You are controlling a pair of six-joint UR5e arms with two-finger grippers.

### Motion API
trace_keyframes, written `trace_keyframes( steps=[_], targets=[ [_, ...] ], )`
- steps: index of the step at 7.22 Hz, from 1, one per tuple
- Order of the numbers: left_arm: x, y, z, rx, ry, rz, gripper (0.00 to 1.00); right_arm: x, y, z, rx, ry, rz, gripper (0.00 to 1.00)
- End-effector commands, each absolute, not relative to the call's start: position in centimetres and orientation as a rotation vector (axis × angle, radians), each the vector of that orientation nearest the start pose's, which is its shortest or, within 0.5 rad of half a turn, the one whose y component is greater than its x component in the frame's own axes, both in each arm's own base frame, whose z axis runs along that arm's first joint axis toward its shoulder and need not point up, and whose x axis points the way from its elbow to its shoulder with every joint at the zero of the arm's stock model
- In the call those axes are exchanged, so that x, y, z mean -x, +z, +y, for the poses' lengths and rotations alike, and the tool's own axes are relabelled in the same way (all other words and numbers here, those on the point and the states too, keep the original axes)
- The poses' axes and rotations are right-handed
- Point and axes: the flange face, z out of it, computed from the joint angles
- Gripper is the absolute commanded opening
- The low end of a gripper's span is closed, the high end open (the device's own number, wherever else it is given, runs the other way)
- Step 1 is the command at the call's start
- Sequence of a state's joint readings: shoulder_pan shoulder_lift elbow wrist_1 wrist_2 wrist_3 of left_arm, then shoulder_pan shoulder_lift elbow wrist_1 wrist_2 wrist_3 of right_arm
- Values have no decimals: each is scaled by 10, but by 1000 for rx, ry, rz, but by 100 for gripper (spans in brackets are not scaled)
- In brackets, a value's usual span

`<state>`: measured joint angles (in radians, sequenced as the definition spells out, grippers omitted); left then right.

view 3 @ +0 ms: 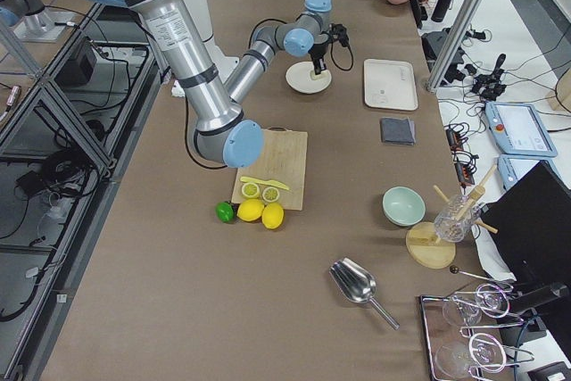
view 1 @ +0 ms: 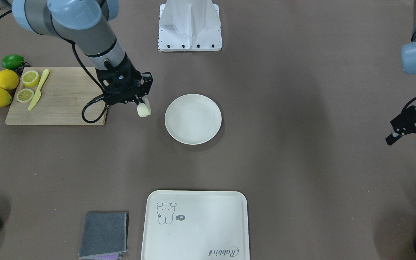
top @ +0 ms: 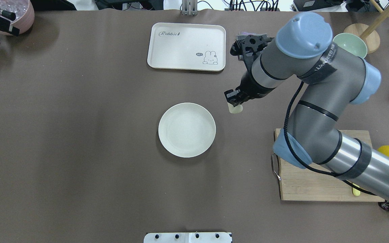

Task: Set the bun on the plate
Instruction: 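Lift the bun with the right gripper and carry it over the plate, then lower the bun onto the white plate and open the right gripper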

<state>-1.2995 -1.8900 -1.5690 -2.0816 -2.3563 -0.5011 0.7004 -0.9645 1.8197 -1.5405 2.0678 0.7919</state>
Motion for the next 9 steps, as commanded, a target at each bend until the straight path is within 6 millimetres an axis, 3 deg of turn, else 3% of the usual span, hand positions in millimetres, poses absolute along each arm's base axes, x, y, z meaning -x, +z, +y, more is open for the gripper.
trace_keyframes(
  steps=[1,3,5,6,7,8,9],
  targets=[
    [-110,418,-620,-444,122,975,97,494,186,-482,-270,-352,-1004,0],
    [-110,412,-620,-451,123,980,97,535,197,-486,-276,-387,-1031,0],
    [-110,419,-618,-442,121,977,97,561,187,-461,-282,-429,-1049,0],
    [-111,415,-621,-441,120,978,97,567,183,-453,-278,-443,-1054,6],
    [-110,419,-619,-438,119,978,97,574,184,-445,-277,-452,-1052,75],
    [-110,420,-617,-439,118,978,97,577,184,-440,-277,-458,-1053,99],
    [-109,420,-617,-440,119,977,97,577,184,-440,-277,-458,-1053,100]
  ],
)
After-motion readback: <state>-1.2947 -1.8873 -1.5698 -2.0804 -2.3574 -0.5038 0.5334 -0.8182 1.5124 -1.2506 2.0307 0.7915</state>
